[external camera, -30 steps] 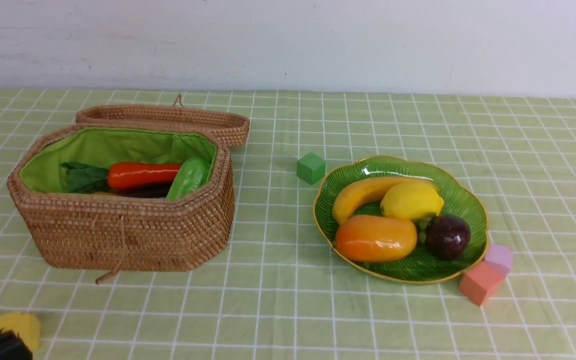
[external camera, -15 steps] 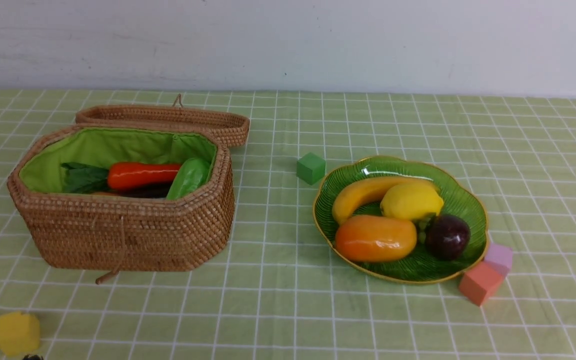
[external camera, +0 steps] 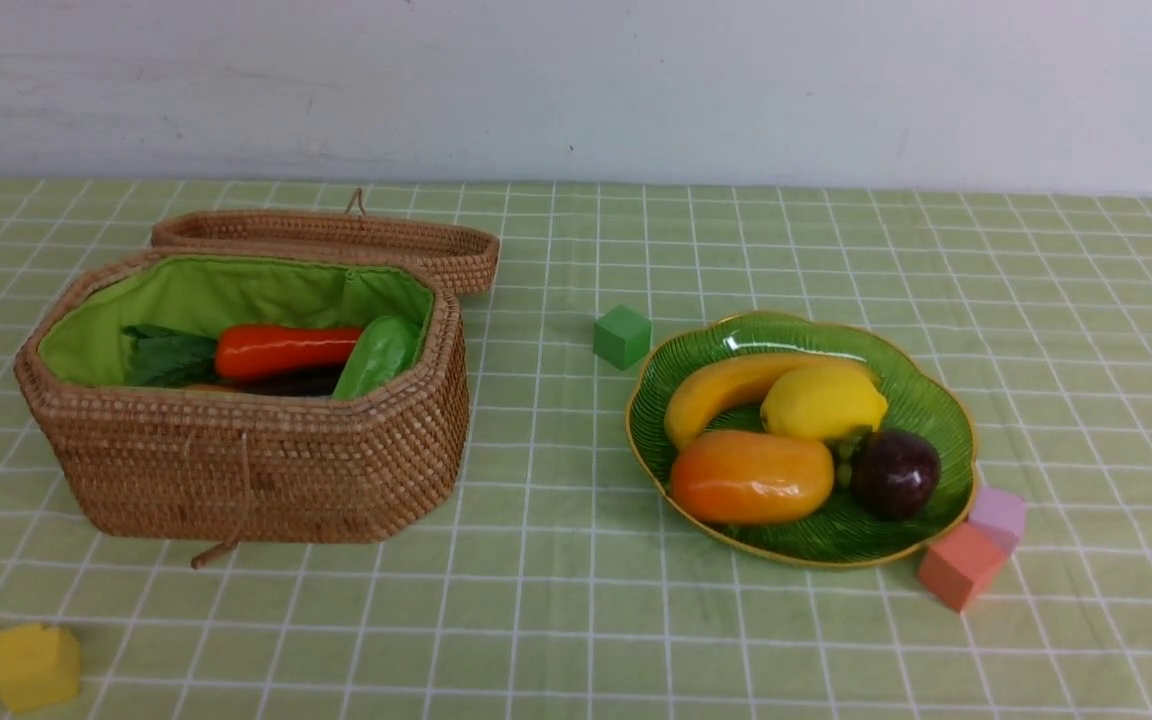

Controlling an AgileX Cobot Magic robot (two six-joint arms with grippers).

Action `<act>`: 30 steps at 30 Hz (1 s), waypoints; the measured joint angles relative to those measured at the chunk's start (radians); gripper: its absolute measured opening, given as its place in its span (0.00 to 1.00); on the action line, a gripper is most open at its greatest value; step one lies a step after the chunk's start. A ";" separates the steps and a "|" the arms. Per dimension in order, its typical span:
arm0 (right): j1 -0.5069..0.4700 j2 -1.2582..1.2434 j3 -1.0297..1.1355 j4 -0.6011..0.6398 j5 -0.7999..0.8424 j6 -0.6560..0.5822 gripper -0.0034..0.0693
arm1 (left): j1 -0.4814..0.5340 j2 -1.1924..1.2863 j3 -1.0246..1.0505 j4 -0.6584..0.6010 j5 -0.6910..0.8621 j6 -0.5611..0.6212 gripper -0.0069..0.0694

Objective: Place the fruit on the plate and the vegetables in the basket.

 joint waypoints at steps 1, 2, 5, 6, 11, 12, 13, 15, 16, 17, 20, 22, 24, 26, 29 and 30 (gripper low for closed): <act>0.000 -0.001 0.008 -0.031 0.000 0.000 0.06 | 0.000 0.000 0.000 0.000 0.003 0.000 0.07; 0.000 -0.011 0.016 -0.061 -0.004 0.000 0.05 | 0.000 0.000 0.000 0.000 0.003 0.000 0.07; -0.017 -0.061 0.067 -0.132 -0.085 0.006 0.03 | 0.000 0.000 0.000 -0.001 0.004 0.000 0.07; -0.028 -0.076 0.085 -0.147 -0.123 0.008 0.03 | 0.000 0.000 0.000 -0.001 0.004 0.000 0.07; -0.106 -0.246 0.270 -0.184 -0.263 0.020 0.02 | 0.000 0.000 0.000 -0.001 0.004 0.000 0.07; -0.116 -0.288 0.286 -0.184 -0.241 0.021 0.02 | 0.000 0.000 0.000 -0.001 0.004 0.000 0.07; -0.118 -0.304 0.289 -0.184 -0.235 0.022 0.02 | 0.000 0.000 0.000 -0.001 0.004 0.000 0.07; -0.126 -0.350 0.294 -0.189 -0.163 0.023 0.02 | 0.000 0.000 0.001 -0.001 0.004 0.000 0.07; -0.126 -0.354 0.293 -0.190 -0.156 0.023 0.02 | 0.000 0.000 0.001 -0.002 0.006 0.000 0.07; -0.126 -0.358 0.293 -0.188 -0.154 0.023 0.02 | 0.000 0.000 0.001 -0.002 0.006 0.000 0.07; -0.126 -0.359 0.291 -0.177 -0.147 0.023 0.02 | 0.000 0.000 0.002 -0.004 0.008 0.000 0.07; -0.126 -0.359 0.291 -0.174 -0.144 0.023 0.02 | 0.000 0.000 0.003 -0.004 0.010 0.000 0.07; -0.126 -0.359 0.291 -0.173 -0.143 0.023 0.02 | 0.000 0.000 0.003 -0.004 0.010 0.000 0.07; -0.126 -0.359 0.291 -0.173 -0.143 0.023 0.02 | 0.000 0.000 0.003 -0.004 0.011 0.000 0.08; -0.126 -0.359 0.290 -0.173 -0.143 0.023 0.02 | 0.000 0.000 0.003 -0.004 0.011 0.000 0.08; -0.126 -0.359 0.290 -0.173 -0.142 0.023 0.02 | 0.000 0.000 0.003 -0.004 0.011 0.000 0.08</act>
